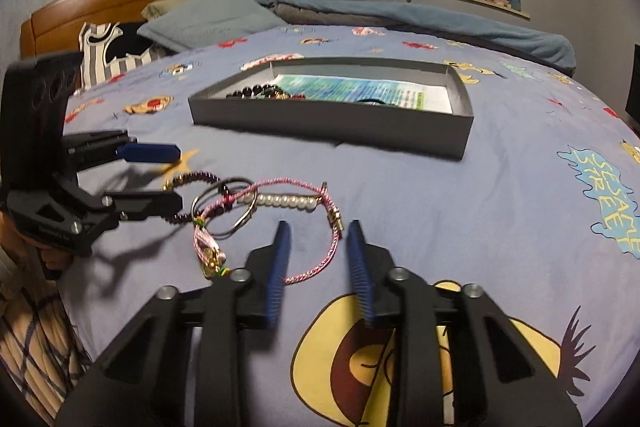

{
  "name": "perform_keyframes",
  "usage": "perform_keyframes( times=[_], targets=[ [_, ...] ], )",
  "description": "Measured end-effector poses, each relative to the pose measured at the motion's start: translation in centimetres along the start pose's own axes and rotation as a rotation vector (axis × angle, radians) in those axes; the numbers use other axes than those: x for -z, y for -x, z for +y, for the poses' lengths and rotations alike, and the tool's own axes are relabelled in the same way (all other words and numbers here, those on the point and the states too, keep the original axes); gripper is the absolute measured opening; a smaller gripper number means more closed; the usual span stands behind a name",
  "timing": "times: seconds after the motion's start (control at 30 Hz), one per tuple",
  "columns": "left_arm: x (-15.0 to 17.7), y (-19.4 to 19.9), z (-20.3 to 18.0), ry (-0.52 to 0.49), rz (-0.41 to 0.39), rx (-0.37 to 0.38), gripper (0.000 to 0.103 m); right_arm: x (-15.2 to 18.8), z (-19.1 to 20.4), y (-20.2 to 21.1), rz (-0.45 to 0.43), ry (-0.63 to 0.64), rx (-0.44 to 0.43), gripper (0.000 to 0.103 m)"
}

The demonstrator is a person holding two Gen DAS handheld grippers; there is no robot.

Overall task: Organize jewelry
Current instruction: 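Close the left gripper on the dark bead bracelet while the right grasps the pink string bracelet, then carry the bead bracelet and pink string bracelet over the gray box with both grippers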

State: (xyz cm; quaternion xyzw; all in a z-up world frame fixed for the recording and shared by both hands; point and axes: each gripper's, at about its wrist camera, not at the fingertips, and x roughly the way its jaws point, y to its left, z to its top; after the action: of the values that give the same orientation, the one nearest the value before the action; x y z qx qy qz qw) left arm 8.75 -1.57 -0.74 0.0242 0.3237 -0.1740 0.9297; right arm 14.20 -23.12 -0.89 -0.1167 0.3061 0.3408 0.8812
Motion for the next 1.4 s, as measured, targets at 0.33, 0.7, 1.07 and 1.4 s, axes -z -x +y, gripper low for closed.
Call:
perform_keyframes(
  times=[0.33, 0.7, 1.07, 1.4],
  targets=[
    [0.4, -0.9, 0.8, 0.000, 0.064, -0.046, 0.021, -0.4, -1.7, 0.5, -0.019, -0.057, 0.049, 0.003],
    [-0.5, 1.6, 3.5, 0.084, -0.052, -0.146, 0.006, -1.1, -3.1, 1.7, -0.088, -0.105, 0.072, 0.003],
    [-1.4, 4.2, 4.3, 0.140, -0.177, -0.133, 0.006, -1.8, -3.5, 3.1, -0.167, -0.133, 0.060, 0.003],
    [-2.9, 4.5, 4.7, 0.155, -0.245, -0.131, 0.006, -3.2, -3.4, 3.1, -0.210, -0.144, 0.037, 0.003]
  ],
)
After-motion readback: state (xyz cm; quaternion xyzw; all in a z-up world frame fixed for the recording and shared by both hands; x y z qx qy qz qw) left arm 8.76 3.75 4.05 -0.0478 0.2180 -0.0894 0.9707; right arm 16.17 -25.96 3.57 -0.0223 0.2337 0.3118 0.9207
